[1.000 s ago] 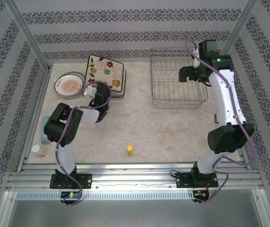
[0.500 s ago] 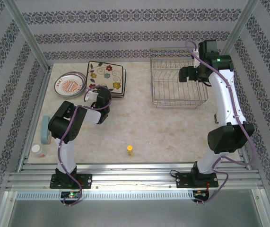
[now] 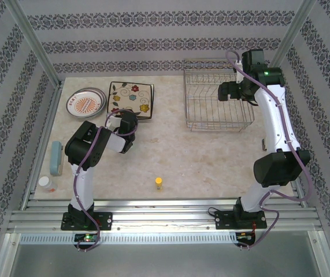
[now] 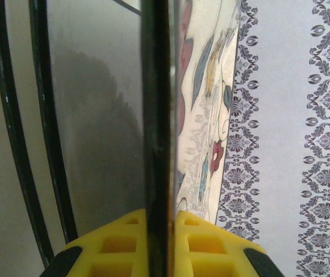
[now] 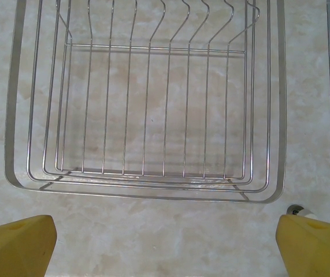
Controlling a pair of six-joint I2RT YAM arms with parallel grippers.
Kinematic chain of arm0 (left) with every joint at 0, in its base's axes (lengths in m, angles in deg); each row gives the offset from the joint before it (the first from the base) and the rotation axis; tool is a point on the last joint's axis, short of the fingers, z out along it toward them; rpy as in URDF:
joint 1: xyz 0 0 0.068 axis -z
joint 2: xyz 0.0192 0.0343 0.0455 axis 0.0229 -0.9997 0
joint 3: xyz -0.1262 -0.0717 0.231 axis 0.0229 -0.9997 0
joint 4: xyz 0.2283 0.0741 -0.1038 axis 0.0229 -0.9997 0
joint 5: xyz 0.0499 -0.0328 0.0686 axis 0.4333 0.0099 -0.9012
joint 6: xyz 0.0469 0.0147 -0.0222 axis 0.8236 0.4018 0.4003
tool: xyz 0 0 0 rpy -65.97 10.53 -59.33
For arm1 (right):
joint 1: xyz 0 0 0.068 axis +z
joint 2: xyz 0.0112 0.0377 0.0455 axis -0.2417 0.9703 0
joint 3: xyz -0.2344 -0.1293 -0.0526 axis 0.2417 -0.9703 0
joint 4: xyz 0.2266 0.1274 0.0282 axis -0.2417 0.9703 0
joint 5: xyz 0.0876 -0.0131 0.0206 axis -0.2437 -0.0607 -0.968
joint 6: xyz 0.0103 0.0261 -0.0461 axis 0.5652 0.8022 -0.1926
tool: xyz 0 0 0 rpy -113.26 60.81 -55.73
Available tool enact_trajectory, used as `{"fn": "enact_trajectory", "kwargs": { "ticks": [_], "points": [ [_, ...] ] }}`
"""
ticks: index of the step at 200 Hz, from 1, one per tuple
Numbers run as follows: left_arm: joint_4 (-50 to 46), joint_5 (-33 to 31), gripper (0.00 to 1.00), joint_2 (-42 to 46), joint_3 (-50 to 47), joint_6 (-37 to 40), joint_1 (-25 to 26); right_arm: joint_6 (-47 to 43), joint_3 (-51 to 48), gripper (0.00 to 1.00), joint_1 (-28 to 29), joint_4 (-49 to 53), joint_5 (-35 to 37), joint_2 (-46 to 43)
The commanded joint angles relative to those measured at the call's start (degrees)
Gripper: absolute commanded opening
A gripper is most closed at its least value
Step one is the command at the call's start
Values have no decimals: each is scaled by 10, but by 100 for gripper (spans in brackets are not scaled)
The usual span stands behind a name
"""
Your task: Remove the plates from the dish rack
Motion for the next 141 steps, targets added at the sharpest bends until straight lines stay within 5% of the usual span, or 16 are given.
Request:
{"fn": "enact_trajectory", "kwargs": {
  "ticks": [1, 97, 141],
  "points": [
    [108, -12, 0, 14, 18, -33, 2, -7, -9, 98, 6, -2, 0, 5],
    [44, 17, 0, 23, 16, -60, -10, -8, -9, 98, 7, -6, -5, 8],
    [25, 26, 11, 27, 17, -63, -15, -7, -11, 98, 7, -7, -6, 10]
  ]
}}
